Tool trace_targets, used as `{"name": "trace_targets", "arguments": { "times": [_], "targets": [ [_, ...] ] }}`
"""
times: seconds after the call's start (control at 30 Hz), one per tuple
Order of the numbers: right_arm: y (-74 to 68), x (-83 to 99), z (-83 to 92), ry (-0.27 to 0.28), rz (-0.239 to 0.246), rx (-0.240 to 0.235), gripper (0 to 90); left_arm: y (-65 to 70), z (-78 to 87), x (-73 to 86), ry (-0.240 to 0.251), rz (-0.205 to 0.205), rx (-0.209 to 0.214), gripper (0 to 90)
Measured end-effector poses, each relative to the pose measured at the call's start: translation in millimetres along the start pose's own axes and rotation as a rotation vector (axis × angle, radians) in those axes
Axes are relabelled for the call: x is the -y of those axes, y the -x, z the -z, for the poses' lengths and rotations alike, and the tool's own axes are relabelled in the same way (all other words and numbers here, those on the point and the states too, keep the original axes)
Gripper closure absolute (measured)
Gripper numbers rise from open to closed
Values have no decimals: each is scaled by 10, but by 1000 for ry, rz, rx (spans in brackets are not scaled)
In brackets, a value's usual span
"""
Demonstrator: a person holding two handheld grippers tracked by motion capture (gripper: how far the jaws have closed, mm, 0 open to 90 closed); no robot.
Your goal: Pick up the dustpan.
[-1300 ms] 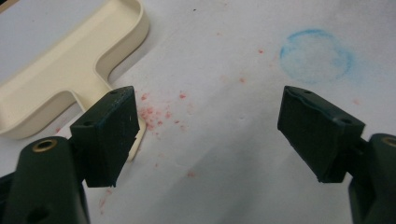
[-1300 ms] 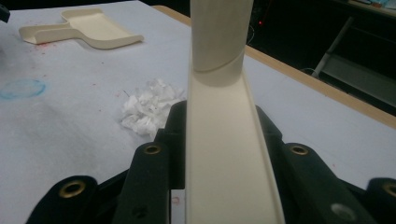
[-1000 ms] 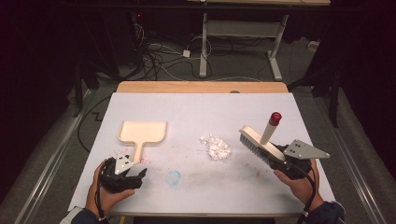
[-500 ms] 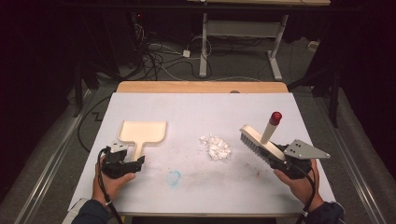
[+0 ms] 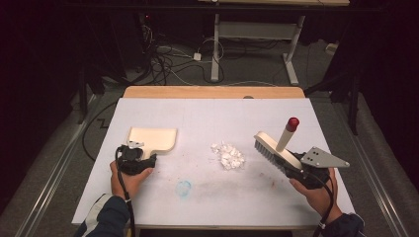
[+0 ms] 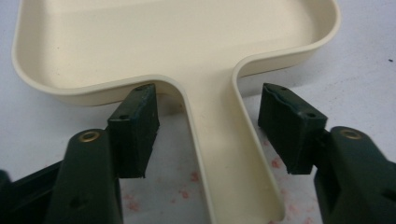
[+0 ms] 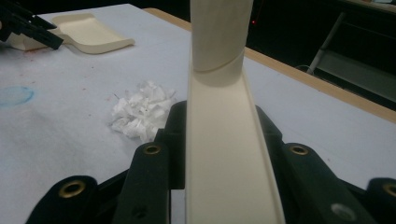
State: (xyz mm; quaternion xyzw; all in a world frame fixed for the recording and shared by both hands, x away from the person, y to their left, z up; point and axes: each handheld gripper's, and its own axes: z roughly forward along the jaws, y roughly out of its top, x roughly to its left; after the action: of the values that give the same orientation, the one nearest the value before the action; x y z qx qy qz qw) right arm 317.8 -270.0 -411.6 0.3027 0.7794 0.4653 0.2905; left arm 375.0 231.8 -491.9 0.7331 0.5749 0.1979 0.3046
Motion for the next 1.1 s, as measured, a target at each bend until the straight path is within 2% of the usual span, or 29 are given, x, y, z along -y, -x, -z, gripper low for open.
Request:
{"name": "trace_targets", "arguments": {
  "times": [0.13,0.23,0.37,0.47,0.53,0.57,0.6,0.7,0.93,1.1],
  "targets": [
    [-7,-1,-8,2,2,2,674,-19,-11,-17,5,0,-6,539],
    [-1,2,-18,-2,0,-1,674,-5,-18,-39,-4,-37,-6,633],
    [21,6,-16,3,-4,11,674,-33,-9,-64,-18,-51,12,636],
    [49,15,-10,4,-18,14,674,-18,10,-91,-33,-79,-4,638],
    [62,26,-8,2,-34,16,674,-24,35,-104,-38,-85,0,639],
    [75,30,-9,5,-25,17,675,-27,52,-111,-39,-90,1,638],
    [85,34,-7,5,-25,19,674,-23,72,-118,-41,-102,0,639],
    [107,44,-7,5,-32,32,675,17,158,-128,-37,-148,34,640],
    [159,70,-35,10,-55,44,675,148,322,-107,-56,-237,63,640],
    [180,80,-74,12,-88,48,675,287,424,-76,-73,-319,112,640]
  ]
}}
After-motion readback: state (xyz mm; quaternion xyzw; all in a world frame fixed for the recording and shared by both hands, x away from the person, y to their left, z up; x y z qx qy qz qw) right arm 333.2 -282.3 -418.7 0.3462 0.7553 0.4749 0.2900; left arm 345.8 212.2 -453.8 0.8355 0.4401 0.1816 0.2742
